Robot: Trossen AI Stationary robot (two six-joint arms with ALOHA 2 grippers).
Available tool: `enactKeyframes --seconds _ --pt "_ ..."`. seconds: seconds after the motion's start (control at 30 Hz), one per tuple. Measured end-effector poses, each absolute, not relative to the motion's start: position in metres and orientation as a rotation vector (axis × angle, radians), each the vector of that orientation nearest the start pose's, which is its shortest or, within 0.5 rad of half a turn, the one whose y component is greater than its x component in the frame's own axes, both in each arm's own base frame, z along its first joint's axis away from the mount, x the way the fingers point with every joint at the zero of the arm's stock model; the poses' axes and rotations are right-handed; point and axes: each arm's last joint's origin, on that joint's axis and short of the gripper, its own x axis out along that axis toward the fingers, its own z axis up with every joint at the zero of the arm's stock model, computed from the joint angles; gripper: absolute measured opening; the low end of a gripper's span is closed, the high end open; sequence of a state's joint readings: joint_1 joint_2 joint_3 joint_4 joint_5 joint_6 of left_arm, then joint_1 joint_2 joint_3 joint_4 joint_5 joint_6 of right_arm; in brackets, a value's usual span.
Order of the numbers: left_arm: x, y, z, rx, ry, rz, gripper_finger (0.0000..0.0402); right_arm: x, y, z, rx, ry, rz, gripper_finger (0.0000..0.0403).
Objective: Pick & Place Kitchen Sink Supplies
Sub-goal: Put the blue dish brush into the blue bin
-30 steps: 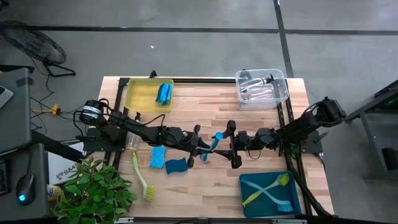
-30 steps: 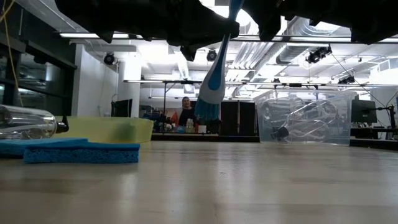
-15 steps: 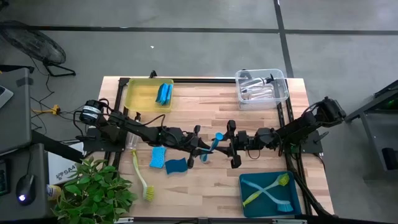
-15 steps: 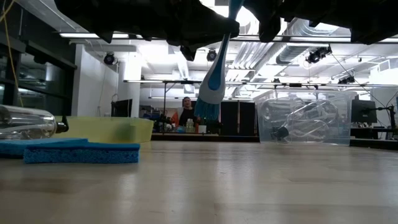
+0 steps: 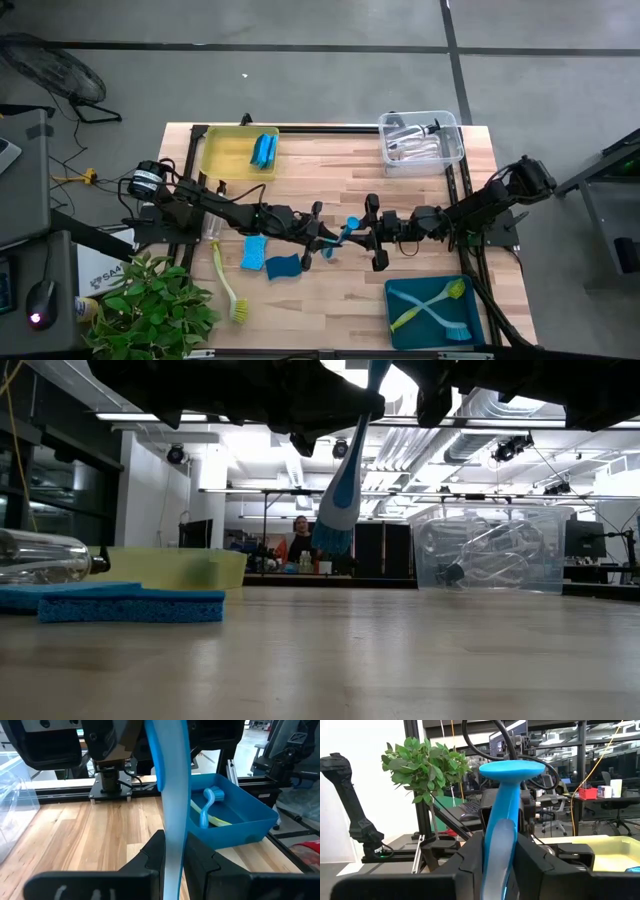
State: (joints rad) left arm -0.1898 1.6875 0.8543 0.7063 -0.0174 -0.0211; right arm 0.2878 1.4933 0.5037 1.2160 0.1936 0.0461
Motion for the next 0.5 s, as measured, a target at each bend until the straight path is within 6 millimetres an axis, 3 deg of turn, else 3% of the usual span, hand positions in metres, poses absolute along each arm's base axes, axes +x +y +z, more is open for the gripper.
enactKeyframes --seconds 0.3,0.5 --pt "0.3495 -0.0664 0.2122 -0.028 0.133 -0.165 0.0086 0.2682 0.0734 0.2162 0.083 -0.216 0.097 0.0072" --pt "0.3493 -0.0664 0.2109 -0.026 0.147 -0.166 0.0093 0.2682 0.0735 0.2159 0.082 -0.213 0.096 0.0072"
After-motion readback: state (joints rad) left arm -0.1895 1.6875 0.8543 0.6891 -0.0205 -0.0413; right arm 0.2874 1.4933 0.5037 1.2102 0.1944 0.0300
